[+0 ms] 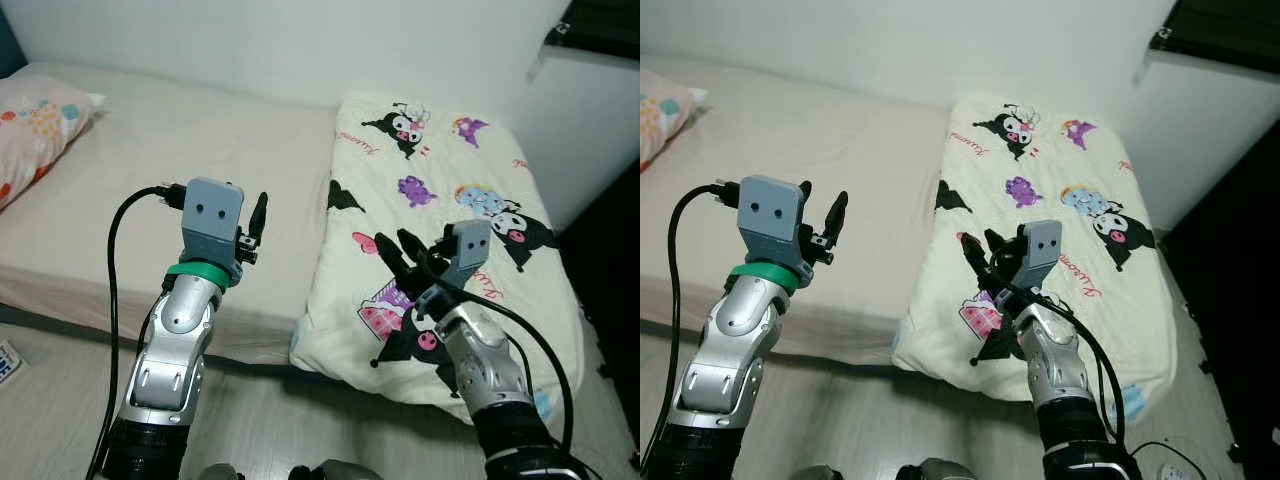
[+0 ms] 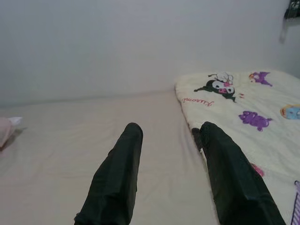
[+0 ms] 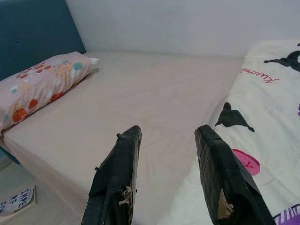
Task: Clean up the room
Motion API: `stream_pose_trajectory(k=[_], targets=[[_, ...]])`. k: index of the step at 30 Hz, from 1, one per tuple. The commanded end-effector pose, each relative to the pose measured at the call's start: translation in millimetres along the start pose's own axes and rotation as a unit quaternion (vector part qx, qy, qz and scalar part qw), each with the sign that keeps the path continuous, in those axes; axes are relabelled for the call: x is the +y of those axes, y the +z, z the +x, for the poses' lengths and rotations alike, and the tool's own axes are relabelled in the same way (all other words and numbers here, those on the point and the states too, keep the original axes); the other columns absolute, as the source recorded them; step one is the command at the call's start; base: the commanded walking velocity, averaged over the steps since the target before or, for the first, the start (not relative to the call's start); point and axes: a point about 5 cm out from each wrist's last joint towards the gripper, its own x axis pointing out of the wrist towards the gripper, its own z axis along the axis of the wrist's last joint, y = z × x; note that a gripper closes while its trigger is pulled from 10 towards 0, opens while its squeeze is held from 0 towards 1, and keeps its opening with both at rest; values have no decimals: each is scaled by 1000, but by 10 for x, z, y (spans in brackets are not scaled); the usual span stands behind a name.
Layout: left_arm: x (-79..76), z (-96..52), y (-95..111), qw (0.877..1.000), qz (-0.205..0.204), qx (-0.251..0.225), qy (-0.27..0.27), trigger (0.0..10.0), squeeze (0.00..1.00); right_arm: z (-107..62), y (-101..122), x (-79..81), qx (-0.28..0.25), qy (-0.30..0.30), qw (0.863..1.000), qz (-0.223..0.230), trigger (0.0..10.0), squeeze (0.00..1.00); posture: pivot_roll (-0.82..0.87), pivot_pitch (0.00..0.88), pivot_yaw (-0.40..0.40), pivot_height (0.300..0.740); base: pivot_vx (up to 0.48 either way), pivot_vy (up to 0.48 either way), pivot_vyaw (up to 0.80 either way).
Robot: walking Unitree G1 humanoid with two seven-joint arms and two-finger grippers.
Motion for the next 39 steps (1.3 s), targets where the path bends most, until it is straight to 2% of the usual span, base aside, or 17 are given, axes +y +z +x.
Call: stream_pose_trajectory(k=[1, 7, 15, 22, 39], targets=[[-23, 0, -56, 1000, -1, 15, -2, 10000, 0, -26, -35, -11, 9, -2, 1000, 1, 10000, 0, 16, 10, -53, 740, 0, 0, 0], [-25, 2, -61, 1000, 1, 15, -2, 10000, 0, -11, -32, 2, 9, 1, 1000, -4, 10000, 0, 17, 9, -53, 740, 0, 0, 222], [-23, -8, -115, 1000, 2, 26, -3, 10000, 0, -3, -53, 26, 14, 5, 1000, -17, 10000, 0, 18, 9, -50, 740, 0, 0, 706], [-51, -117, -326, 998, 9, 60, -16, 10000, 0, -36, -166, 85, 30, 14, 999, -10, 10000, 0, 23, 15, -54, 740, 0, 0, 716], [-103, -142, -366, 997, 16, 66, -28, 10000, 0, -27, -167, 110, 27, 23, 999, -7, 10000, 0, 27, 20, -53, 740, 0, 0, 697]])
